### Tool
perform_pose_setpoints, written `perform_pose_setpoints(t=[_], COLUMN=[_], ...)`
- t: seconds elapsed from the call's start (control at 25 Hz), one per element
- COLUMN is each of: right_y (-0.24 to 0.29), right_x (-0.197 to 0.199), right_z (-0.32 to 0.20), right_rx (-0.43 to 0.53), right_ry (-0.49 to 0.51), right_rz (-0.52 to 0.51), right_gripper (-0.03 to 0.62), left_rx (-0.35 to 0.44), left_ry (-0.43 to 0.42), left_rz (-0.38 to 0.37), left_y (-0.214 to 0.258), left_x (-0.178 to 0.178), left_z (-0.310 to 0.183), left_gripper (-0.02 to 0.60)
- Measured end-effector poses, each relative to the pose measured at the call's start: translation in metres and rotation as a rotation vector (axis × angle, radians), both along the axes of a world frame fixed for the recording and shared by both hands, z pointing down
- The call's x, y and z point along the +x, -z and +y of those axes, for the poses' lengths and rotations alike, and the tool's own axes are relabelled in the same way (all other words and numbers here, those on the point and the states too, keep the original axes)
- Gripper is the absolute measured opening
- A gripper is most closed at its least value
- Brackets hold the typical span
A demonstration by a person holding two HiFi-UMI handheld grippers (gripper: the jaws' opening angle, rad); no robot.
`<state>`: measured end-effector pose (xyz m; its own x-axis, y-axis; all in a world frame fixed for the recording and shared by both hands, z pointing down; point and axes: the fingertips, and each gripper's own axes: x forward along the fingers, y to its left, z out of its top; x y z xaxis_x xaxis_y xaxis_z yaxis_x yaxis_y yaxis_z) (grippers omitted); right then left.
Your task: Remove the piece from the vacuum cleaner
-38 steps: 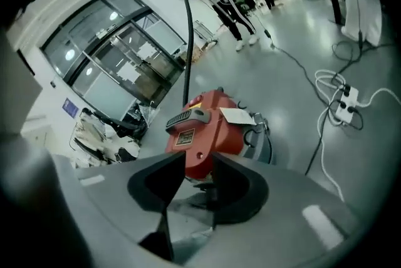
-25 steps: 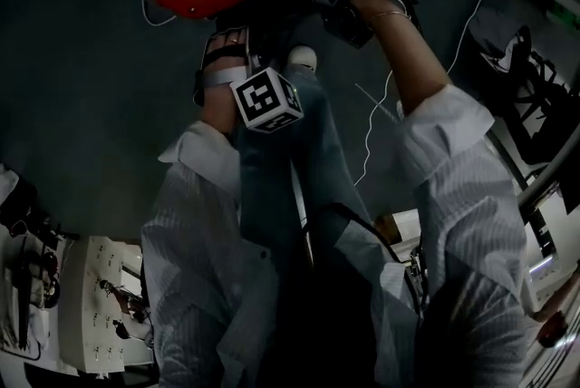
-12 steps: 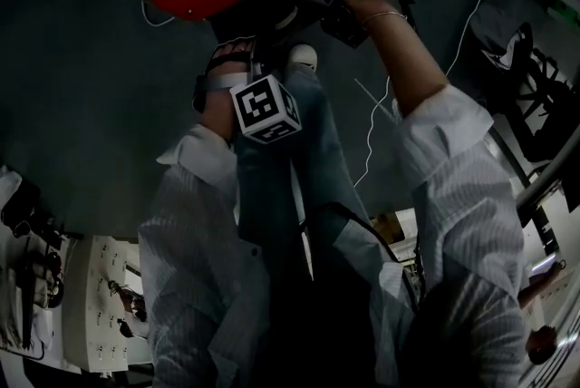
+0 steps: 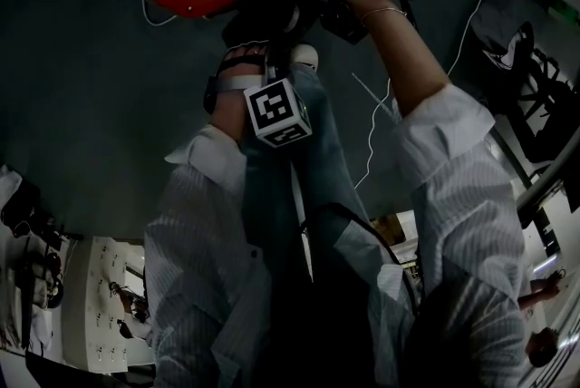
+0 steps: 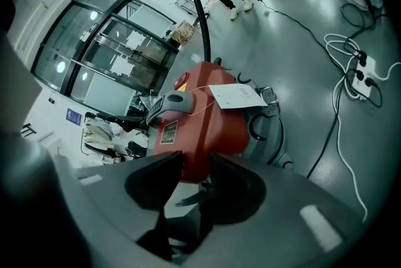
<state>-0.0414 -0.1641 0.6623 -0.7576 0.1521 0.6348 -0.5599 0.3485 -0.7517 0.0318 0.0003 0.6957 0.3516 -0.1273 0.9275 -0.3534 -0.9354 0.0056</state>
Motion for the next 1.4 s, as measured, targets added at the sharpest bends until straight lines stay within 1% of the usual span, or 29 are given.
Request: perform_pose_setpoints(t=[0.08, 0.16, 0.24, 0.32, 0.36, 0.4, 0.52, 0.56, 0.64, 0.72, 0.76, 0.84, 0.88, 0.96, 1.04, 1.12, 1.2, 1.28, 1.4], right_y=[0.001, 0.002, 0.002, 0.004, 0.006, 0.010, 0.046, 0.065, 0.110, 0.159, 0.183, 0.235, 0.264, 0.326, 0.385, 0.440, 0.488, 0.527, 0.576], right_x=[-0.001, 0.000, 0.000, 0.000, 0.000, 0.001, 0.009, 0.014, 0.026, 0.048, 0.066, 0.107, 0.125, 0.153, 0.172, 0.185, 0.192, 0.197, 0.202], right_z=[0.000, 0.000, 0.001, 0.000, 0.000, -0.001, -0.002, -0.001, -0.001, 0.001, 0.005, 0.020, 0.030, 0.047, 0.059, 0.072, 0.087, 0.104, 0.124], right_rx=[0.002, 0.008, 0.019, 0.044, 0.065, 0.092, 0.219, 0.271, 0.396, 0.524, 0.575, 0.659, 0.701, 0.803, 0.926, 1.029, 1.105, 1.162, 1.230], right_ry=[0.002, 0.006, 0.008, 0.000, -0.009, -0.021, -0.056, -0.068, -0.093, -0.123, -0.146, -0.205, -0.236, -0.277, -0.287, -0.304, -0.332, -0.367, -0.419], right_rz=[0.002, 0.006, 0.004, -0.005, -0.015, -0.029, -0.077, -0.086, -0.087, -0.079, -0.076, -0.075, -0.078, -0.075, -0.049, -0.018, -0.003, -0.004, -0.035], right_gripper=[0.138, 0.135, 0.133, 0.129, 0.109, 0.074, 0.047, 0.040, 0.002, 0.002, 0.002, 0.002, 0.002, 0.002, 0.002, 0.002, 0.002, 0.002, 0.002], left_rx=[-0.038, -0.081, -0.103, -0.112, -0.120, -0.132, -0.160, -0.164, -0.163, -0.151, -0.141, -0.100, -0.065, 0.027, 0.125, 0.202, 0.251, 0.296, 0.386], left_ry=[-0.053, -0.071, -0.036, 0.013, 0.042, 0.069, 0.126, 0.141, 0.177, 0.200, 0.199, 0.186, 0.181, 0.186, 0.206, 0.231, 0.247, 0.246, 0.254], left_rz=[0.023, 0.047, 0.056, 0.072, 0.086, 0.101, 0.131, 0.137, 0.156, 0.193, 0.217, 0.246, 0.244, 0.223, 0.203, 0.196, 0.206, 0.221, 0.241], left_y=[0.001, 0.004, 0.005, 0.008, 0.012, 0.018, 0.045, 0.057, 0.087, 0.120, 0.137, 0.177, 0.199, 0.250, 0.303, 0.356, 0.407, 0.454, 0.515], left_x=[0.011, 0.022, 0.022, 0.014, 0.010, 0.005, -0.008, -0.012, -0.017, -0.009, 0.003, 0.030, 0.040, 0.049, 0.051, 0.052, 0.053, 0.060, 0.072], left_z=[0.017, 0.040, 0.051, 0.049, 0.045, 0.040, 0.030, 0.027, 0.017, 0.005, 0.001, -0.001, -0.002, -0.010, -0.024, -0.032, -0.033, -0.032, -0.036], left_gripper=[0.015, 0.015, 0.015, 0.015, 0.015, 0.015, 0.016, 0.017, 0.017, 0.017, 0.017, 0.015, 0.015, 0.015, 0.015, 0.015, 0.015, 0.015, 0.015])
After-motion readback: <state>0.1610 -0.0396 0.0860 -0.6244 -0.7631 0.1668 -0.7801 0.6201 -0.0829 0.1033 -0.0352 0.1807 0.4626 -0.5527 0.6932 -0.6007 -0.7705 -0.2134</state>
